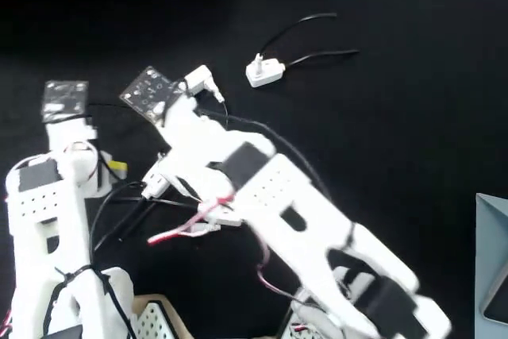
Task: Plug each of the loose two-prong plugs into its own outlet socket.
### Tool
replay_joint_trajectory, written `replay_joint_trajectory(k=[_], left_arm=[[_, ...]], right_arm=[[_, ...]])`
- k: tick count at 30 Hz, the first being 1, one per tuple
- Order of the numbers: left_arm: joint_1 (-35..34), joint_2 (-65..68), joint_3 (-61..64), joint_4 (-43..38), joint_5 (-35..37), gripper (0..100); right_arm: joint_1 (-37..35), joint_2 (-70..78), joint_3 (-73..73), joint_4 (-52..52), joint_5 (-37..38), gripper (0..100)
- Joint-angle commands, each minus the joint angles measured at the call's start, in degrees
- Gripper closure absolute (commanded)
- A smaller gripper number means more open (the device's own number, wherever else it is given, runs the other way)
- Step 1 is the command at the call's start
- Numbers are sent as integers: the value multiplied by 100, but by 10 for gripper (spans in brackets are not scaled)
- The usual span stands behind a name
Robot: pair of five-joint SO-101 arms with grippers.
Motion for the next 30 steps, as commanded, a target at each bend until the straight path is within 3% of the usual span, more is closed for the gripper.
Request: replay_joint_trajectory(k=[1,6,11,23,30], left_arm=[[479,-53,-382,88,-264,700],[954,62,-374,97,-457,700],[1244,1125,-778,97,-492,700],[1437,3947,-2202,70,-879,706],[1429,4378,-2993,-70,-862,909]], right_arm=[[580,-857,215,369,-62,972],[1670,-1657,1103,413,-70,984],[2330,-1965,1631,404,-70,983],[2444,-1965,2563,-466,-70,983],[2444,-1965,2615,-527,-70,983]])
